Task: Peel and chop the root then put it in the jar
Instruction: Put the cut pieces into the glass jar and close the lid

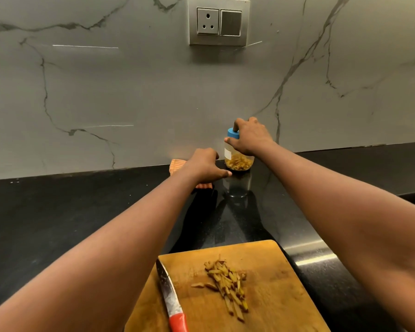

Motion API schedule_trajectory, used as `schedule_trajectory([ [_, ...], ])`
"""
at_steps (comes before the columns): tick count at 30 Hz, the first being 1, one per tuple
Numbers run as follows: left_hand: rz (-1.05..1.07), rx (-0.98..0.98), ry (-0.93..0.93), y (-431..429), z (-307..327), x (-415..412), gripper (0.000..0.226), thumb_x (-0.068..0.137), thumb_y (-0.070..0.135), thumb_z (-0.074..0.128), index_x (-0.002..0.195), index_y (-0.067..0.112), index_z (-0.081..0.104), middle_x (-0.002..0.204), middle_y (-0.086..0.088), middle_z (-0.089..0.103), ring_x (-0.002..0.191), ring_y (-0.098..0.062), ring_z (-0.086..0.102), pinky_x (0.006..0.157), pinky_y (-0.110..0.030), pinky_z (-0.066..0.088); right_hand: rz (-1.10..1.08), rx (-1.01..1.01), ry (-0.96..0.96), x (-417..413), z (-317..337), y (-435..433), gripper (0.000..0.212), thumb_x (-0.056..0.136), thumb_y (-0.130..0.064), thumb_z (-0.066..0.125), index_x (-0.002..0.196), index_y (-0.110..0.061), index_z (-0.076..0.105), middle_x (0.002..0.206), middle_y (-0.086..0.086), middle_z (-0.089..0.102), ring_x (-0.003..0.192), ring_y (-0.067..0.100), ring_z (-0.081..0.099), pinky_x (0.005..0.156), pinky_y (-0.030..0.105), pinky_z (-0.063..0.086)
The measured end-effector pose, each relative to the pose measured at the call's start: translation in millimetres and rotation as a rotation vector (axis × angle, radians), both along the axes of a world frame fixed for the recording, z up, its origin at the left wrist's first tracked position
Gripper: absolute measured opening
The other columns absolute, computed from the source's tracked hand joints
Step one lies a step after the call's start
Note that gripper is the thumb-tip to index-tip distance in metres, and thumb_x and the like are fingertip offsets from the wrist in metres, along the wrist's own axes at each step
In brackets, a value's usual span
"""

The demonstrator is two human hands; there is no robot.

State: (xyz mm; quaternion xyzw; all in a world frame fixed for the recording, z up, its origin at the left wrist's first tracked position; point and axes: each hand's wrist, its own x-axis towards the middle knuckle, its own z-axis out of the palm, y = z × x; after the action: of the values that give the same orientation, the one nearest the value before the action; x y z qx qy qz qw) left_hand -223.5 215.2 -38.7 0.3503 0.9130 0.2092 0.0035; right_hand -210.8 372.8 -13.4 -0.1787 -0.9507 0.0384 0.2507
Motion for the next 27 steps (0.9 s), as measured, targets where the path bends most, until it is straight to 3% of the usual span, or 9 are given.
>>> schedule_trajectory([
  [7,0.003,0.088,-0.039,-10.0,2.3,21.3,0.072,0.082,0.047,0.073,0.139,0.010,0.049,0.131,-0.007,0.061,0.117,-0.021,0.058,0.091,-0.029,0.047,0.055,0.077,0.055,52.3,0.8,-19.1,0.037,0.082,-0.049,0.058,0.106,-0.020,0.052,0.102,0.012,0.051,0.083,0.030,0.058,0.075,0.040,0.055],
  [11,-0.021,0.183,-0.110,-23.5,-1.6,47.3,0.090,0.074,0.053,0.077,0.144,0.011,0.040,0.131,-0.007,0.059,0.116,-0.022,0.057,0.093,-0.032,0.049,0.122,0.091,0.089,100.9,-2.3,-44.3,0.039,0.080,-0.051,0.057,0.105,-0.021,0.053,0.095,0.010,0.052,0.081,0.028,0.057,0.072,0.039,0.054],
  [16,-0.077,0.354,-0.153,-42.1,-10.8,81.0,0.068,0.064,0.051,0.083,0.119,0.023,0.053,0.103,0.005,0.065,0.097,-0.016,0.063,0.076,-0.027,0.052,0.190,0.076,0.103,141.8,0.1,-88.7,0.042,0.078,-0.053,0.059,0.104,-0.021,0.056,0.092,0.010,0.051,0.077,0.027,0.058,0.067,0.032,0.049],
  [18,-0.042,0.462,-0.186,-56.9,-14.6,92.0,0.079,0.056,0.051,0.086,0.118,0.022,0.048,0.100,0.009,0.062,0.094,-0.012,0.062,0.067,-0.019,0.048,0.205,0.082,0.109,150.6,1.6,-104.8,0.044,0.077,-0.057,0.059,0.103,-0.021,0.056,0.090,0.009,0.049,0.076,0.026,0.059,0.065,0.030,0.050],
  [21,0.022,0.528,-0.227,-83.7,-18.2,104.0,0.093,0.050,0.047,0.090,0.124,0.020,0.041,0.105,0.006,0.061,0.096,-0.011,0.062,0.079,-0.028,0.056,0.246,0.079,0.106,159.7,2.8,-127.4,0.049,0.076,-0.062,0.060,0.102,-0.021,0.056,0.087,0.006,0.045,0.073,0.023,0.057,0.064,0.027,0.051],
  [24,0.038,0.518,-0.226,-109.8,-19.0,106.7,0.106,0.038,0.059,0.086,0.129,0.022,0.044,0.111,0.003,0.063,0.103,-0.015,0.062,0.089,-0.037,0.057,0.299,0.063,0.049,162.9,11.7,-146.4,0.051,0.075,-0.064,0.061,0.098,-0.020,0.058,0.087,0.006,0.048,0.072,0.020,0.056,0.063,0.027,0.050],
  [27,0.022,0.545,-0.307,-134.2,-19.4,101.6,0.100,0.043,0.052,0.090,0.130,0.028,0.048,0.117,0.005,0.062,0.110,-0.016,0.061,0.093,-0.041,0.055,0.355,-0.026,-0.058,159.1,32.7,-158.2,0.045,0.075,-0.061,0.063,0.087,-0.017,0.063,0.083,0.003,0.058,0.071,0.015,0.055,0.057,0.024,0.045],
])
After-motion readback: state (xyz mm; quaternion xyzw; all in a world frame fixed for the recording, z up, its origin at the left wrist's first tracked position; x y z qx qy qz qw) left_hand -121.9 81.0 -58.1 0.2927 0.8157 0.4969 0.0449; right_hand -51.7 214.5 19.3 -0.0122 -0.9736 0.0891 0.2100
